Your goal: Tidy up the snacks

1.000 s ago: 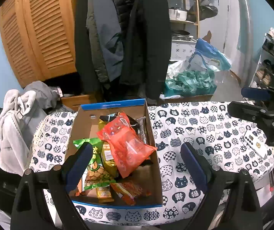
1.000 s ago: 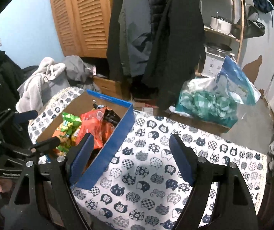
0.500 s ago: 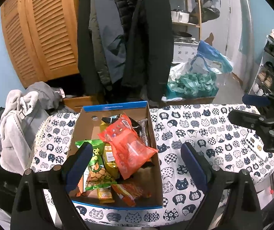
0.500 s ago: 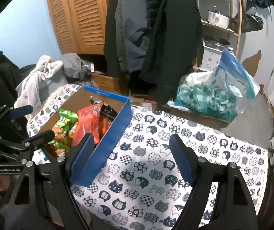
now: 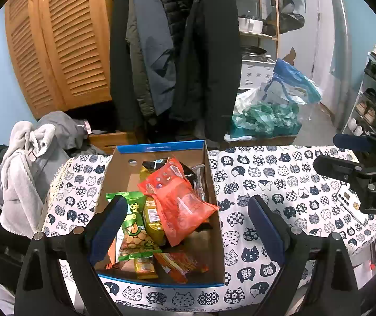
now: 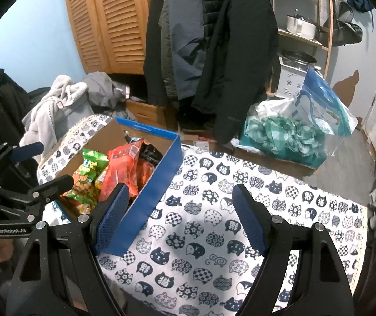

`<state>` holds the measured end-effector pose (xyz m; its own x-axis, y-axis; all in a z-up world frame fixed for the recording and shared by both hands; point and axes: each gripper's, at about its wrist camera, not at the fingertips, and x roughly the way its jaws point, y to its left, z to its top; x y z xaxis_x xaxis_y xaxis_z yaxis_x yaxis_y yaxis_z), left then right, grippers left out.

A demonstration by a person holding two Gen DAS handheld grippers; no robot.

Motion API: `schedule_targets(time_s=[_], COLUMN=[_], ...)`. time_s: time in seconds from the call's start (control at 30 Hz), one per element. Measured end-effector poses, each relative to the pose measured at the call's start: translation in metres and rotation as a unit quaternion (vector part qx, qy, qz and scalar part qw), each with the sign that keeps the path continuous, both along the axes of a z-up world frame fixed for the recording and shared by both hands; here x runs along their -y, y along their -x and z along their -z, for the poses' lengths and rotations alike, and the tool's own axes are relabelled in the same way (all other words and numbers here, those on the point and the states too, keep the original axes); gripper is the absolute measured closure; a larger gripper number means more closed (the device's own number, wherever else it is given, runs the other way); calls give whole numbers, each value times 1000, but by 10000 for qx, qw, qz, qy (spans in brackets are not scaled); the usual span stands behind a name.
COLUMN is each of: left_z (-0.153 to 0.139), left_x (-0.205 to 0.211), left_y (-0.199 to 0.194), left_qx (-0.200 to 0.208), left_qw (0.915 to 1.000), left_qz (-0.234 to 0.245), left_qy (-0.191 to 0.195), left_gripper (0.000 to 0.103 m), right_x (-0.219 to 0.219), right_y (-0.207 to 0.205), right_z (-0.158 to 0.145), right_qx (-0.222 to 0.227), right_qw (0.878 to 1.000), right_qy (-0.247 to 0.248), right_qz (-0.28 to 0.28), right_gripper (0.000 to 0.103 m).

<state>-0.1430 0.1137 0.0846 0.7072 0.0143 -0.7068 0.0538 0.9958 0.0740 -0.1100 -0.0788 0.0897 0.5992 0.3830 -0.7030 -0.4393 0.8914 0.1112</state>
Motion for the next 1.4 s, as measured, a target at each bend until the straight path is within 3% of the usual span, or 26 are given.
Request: schedule_targets(time_s=[1.4], left_z=[5], left_x=[-1], left_y=[-5], left_qx=[-210], left_qw=[9998], left_qz=[37], left_qy=[-2], left_gripper=[9], right_x=[2], right_y=[1], right_z=[4], right_qx=[-64], right_qw=[10000], right_qy=[-3], right_qz=[-19], right_gripper=[23])
